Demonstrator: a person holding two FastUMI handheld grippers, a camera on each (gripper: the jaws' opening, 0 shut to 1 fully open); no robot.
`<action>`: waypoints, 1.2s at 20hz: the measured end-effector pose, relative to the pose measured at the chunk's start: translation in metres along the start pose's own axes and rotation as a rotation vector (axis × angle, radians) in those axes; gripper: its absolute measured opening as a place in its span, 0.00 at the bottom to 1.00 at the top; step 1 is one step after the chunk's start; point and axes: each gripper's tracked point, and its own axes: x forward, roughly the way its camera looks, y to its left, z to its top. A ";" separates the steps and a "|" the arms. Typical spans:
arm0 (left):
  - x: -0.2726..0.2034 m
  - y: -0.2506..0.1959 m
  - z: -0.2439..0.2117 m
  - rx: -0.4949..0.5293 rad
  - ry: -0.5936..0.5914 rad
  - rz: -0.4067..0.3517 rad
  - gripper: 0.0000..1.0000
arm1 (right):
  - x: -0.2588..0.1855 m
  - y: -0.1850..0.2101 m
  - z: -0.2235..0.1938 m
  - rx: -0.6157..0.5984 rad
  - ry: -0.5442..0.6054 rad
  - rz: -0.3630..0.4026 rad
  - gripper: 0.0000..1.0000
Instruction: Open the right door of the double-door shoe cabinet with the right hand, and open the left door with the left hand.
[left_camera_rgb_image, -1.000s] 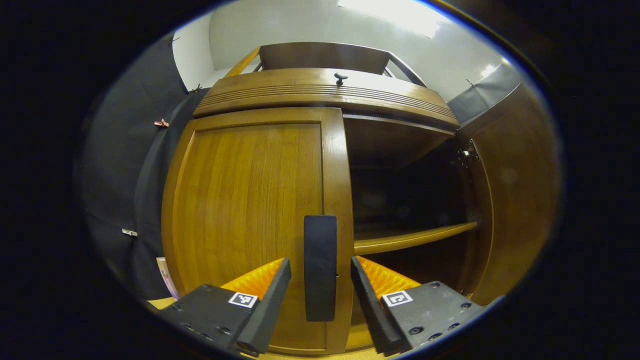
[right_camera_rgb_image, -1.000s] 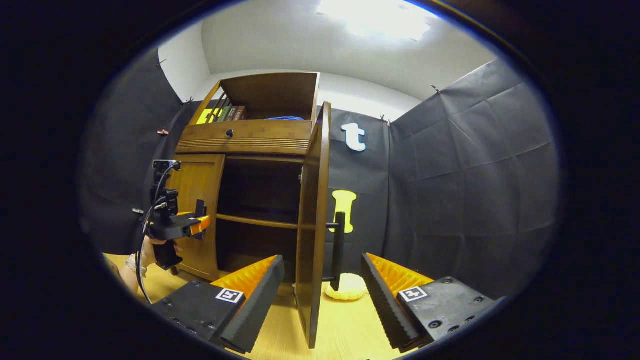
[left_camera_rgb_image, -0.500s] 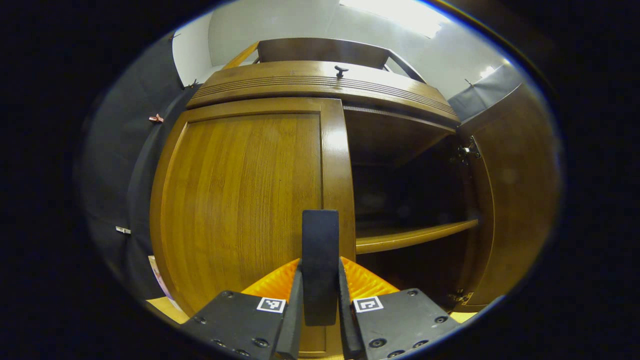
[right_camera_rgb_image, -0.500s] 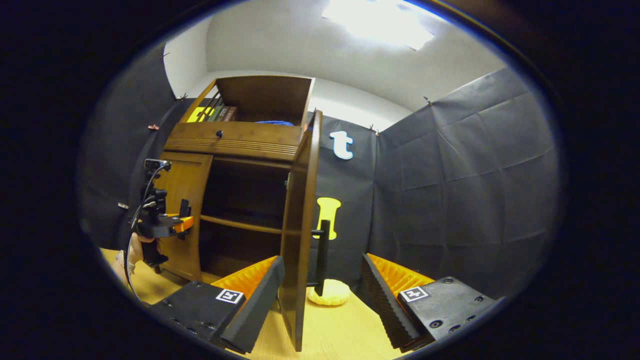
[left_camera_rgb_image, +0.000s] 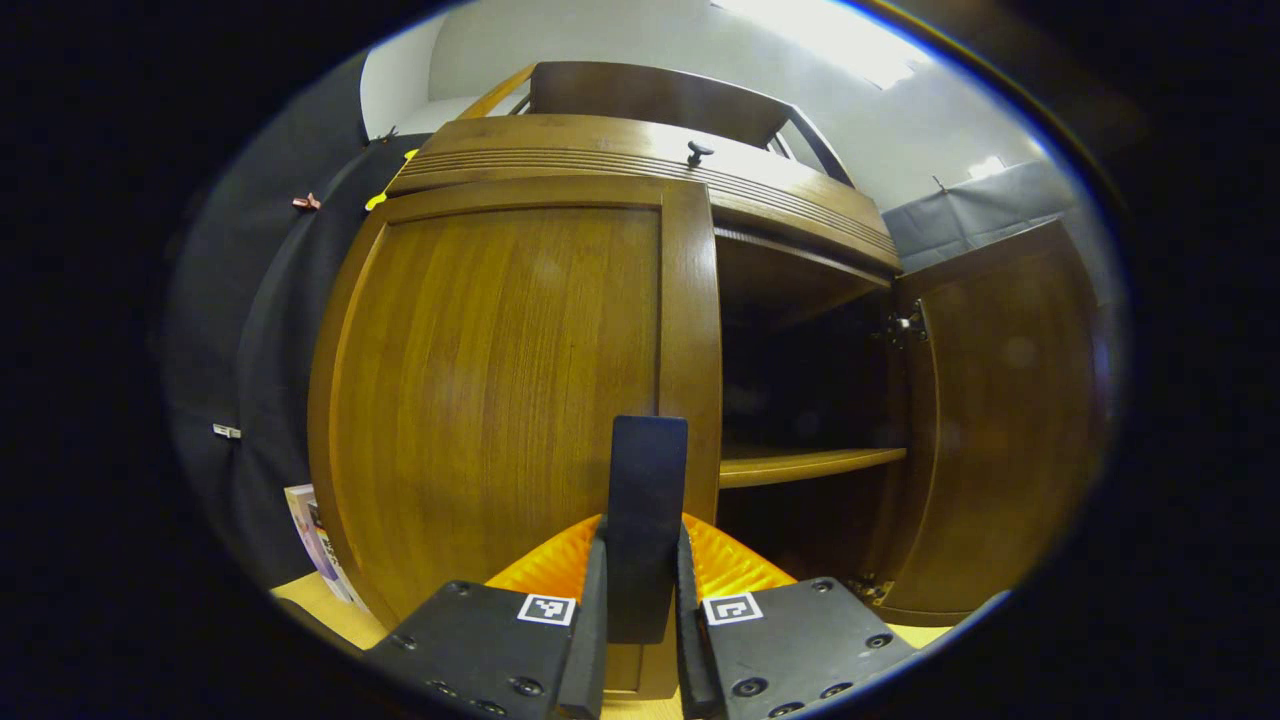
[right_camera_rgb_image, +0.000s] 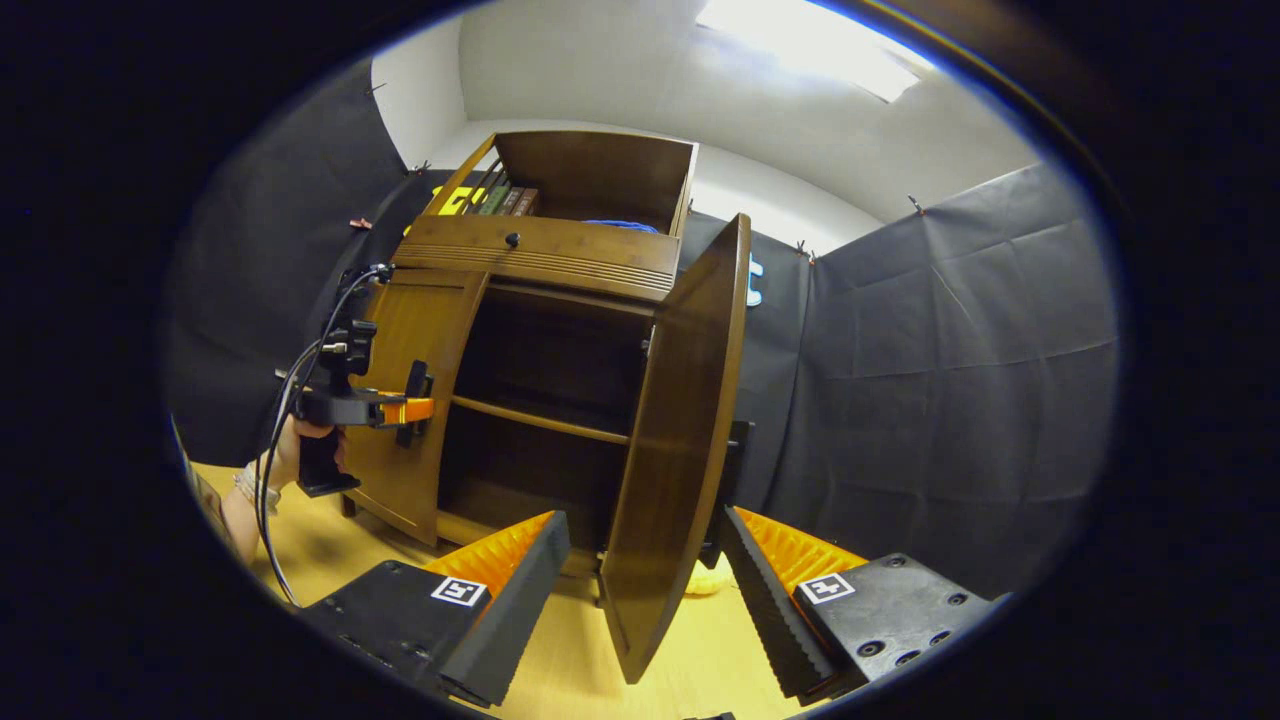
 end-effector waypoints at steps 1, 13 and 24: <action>-0.009 0.000 0.001 -0.002 0.003 -0.018 0.33 | -0.003 0.003 0.004 0.007 -0.010 0.006 0.96; -0.091 0.025 0.013 -0.003 0.067 -0.058 0.33 | 0.001 0.047 0.012 0.022 -0.028 0.077 0.95; -0.152 0.068 0.021 0.099 0.090 0.038 0.32 | 0.019 0.105 0.007 0.049 -0.048 0.217 0.97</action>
